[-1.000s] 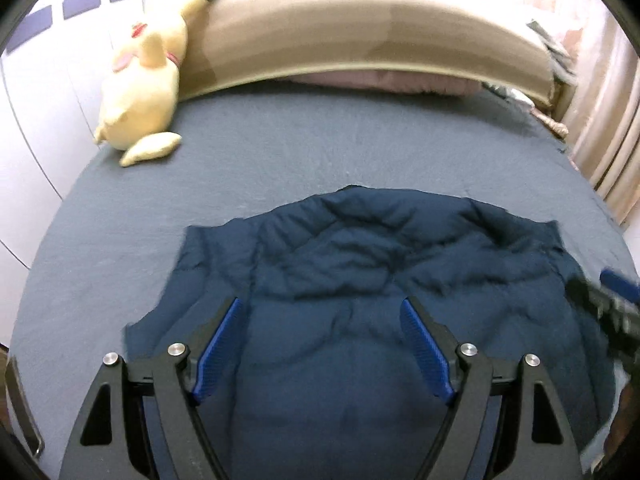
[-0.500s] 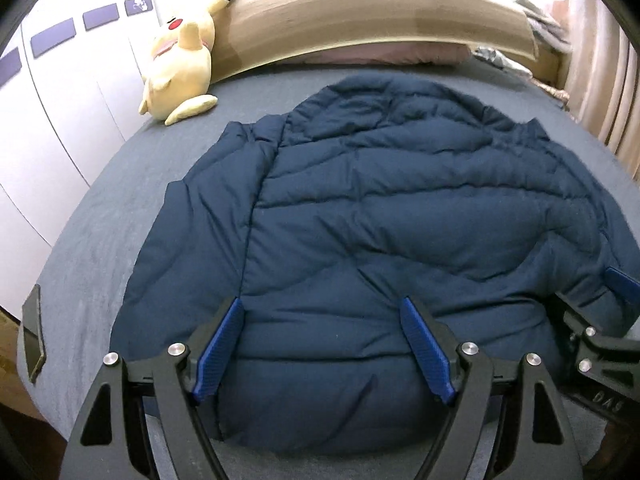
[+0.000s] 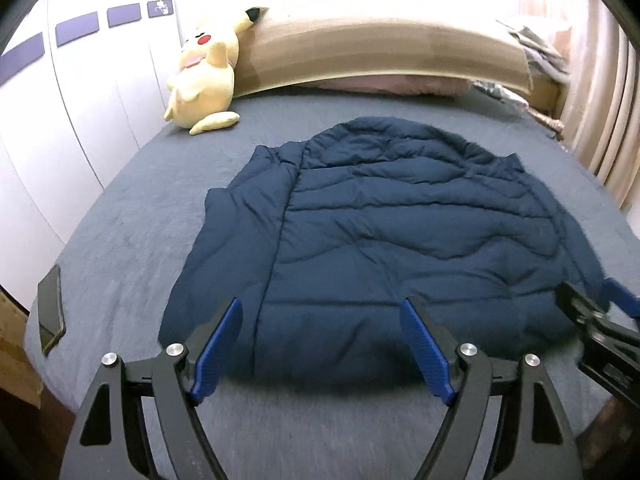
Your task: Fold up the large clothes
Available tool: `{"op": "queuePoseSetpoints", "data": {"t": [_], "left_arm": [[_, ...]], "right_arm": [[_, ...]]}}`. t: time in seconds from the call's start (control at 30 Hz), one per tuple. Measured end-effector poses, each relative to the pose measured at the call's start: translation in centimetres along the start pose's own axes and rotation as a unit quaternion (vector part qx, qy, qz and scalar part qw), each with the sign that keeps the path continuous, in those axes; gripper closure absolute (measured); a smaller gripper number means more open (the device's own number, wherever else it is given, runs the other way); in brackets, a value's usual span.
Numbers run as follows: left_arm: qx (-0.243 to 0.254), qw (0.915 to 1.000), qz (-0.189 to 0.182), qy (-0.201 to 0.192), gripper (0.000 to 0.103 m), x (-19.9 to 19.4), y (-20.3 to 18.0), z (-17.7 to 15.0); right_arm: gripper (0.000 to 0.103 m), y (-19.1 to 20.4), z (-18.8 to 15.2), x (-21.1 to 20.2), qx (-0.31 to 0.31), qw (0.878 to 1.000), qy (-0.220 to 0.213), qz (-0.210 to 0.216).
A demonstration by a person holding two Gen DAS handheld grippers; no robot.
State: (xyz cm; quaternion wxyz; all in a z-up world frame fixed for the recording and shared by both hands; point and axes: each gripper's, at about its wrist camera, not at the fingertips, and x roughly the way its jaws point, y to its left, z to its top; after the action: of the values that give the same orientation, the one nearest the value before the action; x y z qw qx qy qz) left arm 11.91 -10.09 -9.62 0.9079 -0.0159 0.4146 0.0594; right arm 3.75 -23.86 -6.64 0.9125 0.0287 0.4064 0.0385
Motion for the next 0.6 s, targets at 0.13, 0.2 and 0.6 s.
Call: {"op": "queuePoseSetpoints", "data": {"t": [0.13,0.2,0.6], "left_arm": [[-0.001,1.0,-0.004,-0.005,0.021,-1.2,0.0,-0.5],[-0.004,1.0,-0.006,-0.003,0.021,-1.2,0.0,-0.6],[-0.018,0.9997,-0.015,-0.009,0.021,-2.8,0.5,-0.4]], "right_arm": [[0.003,-1.3,-0.3,3.0,0.021,0.999,0.039,-0.009],[0.003,-1.9,-0.4,4.9,0.033,0.998,0.06,-0.006],[0.003,-0.5,0.4,-3.2,0.025,0.999,0.01,0.041]]}}
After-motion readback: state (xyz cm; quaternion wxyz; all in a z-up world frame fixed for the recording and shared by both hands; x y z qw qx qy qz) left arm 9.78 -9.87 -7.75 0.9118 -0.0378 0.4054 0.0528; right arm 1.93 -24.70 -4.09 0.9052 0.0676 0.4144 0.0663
